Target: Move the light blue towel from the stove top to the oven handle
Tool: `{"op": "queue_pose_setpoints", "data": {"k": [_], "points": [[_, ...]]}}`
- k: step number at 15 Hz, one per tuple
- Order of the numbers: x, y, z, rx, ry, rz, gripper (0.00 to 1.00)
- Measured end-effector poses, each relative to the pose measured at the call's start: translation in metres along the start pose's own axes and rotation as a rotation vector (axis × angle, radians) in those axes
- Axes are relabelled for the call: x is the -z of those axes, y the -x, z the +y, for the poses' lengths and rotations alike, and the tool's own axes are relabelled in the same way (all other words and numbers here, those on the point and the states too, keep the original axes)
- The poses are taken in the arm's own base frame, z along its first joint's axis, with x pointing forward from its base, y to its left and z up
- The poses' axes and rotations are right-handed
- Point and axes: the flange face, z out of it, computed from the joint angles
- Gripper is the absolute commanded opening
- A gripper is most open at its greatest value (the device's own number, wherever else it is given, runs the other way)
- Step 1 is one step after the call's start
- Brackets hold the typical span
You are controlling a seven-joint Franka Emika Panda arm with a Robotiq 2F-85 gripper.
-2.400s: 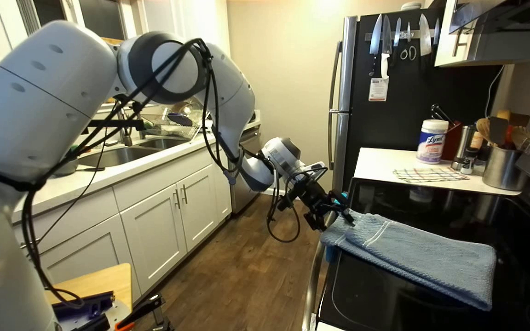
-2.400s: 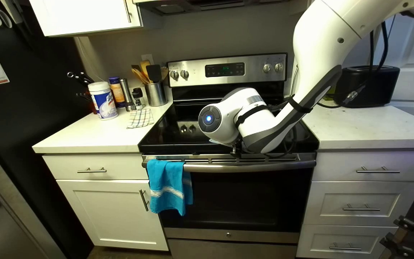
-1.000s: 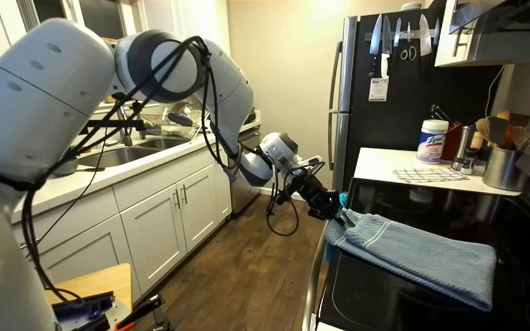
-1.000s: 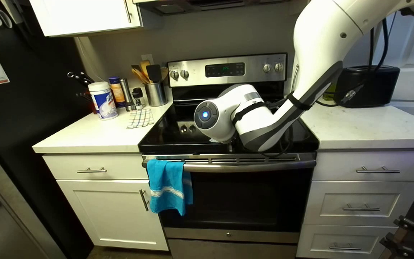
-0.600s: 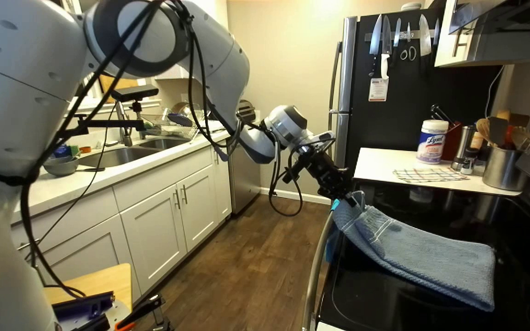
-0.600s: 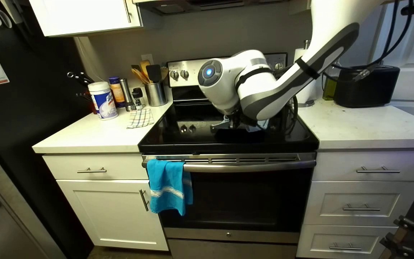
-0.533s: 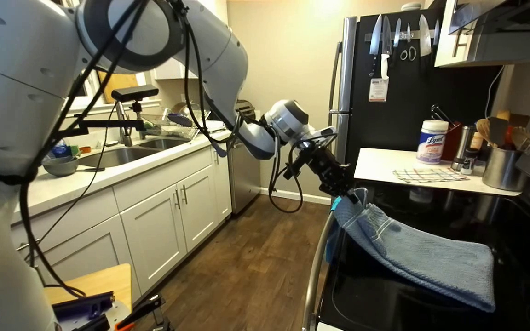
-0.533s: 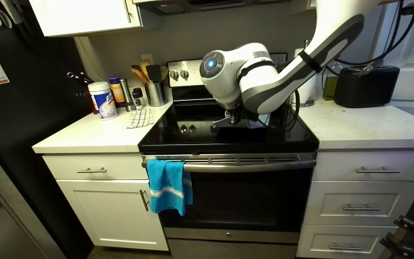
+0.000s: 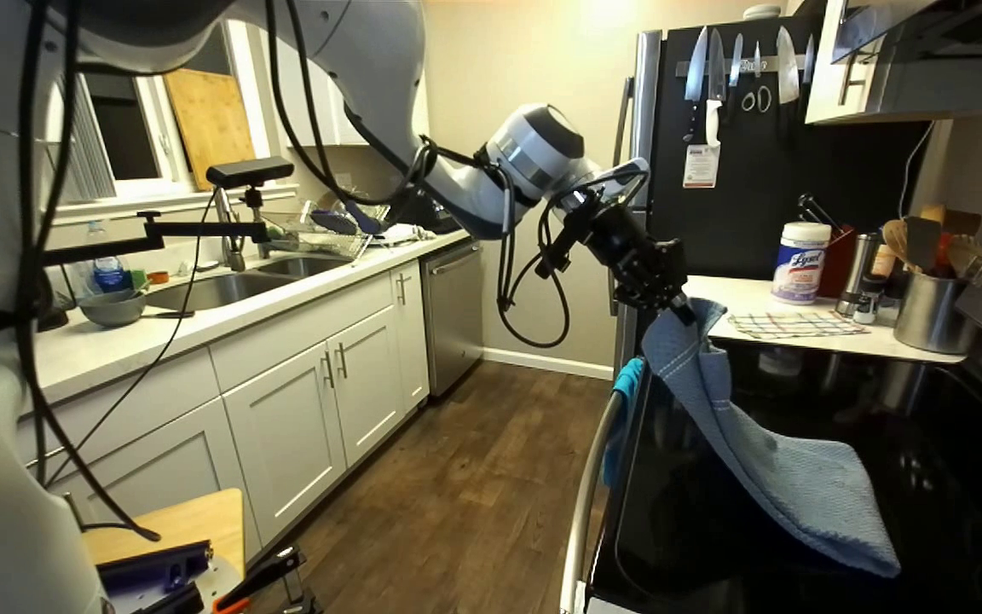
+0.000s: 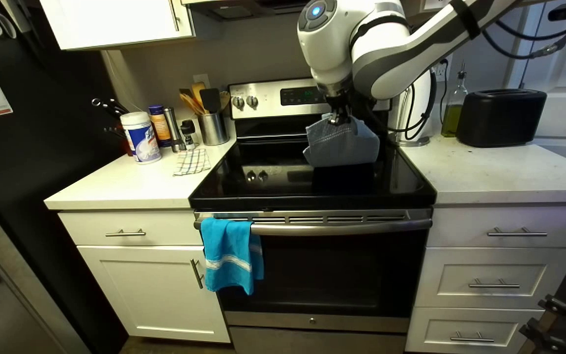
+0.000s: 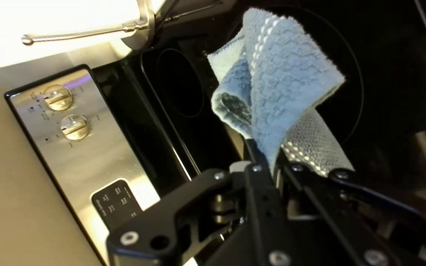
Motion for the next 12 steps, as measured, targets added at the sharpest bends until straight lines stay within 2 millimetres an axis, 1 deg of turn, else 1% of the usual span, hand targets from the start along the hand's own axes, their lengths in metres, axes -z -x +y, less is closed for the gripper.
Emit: {"op": "queue_pose_setpoints", "data": {"k": [5,7,9,12], "points": [[0.029,0.005,0.073,-0.064,-0.047,0.004,0.02],[0.040,0.008,0.098,-0.083,-0.062,0.009,0.02],[0.049,0.010,0.115,-0.103,-0.074,0.014,0.02],[0.060,0.013,0.128,-0.123,-0.082,0.020,0.02]]}}
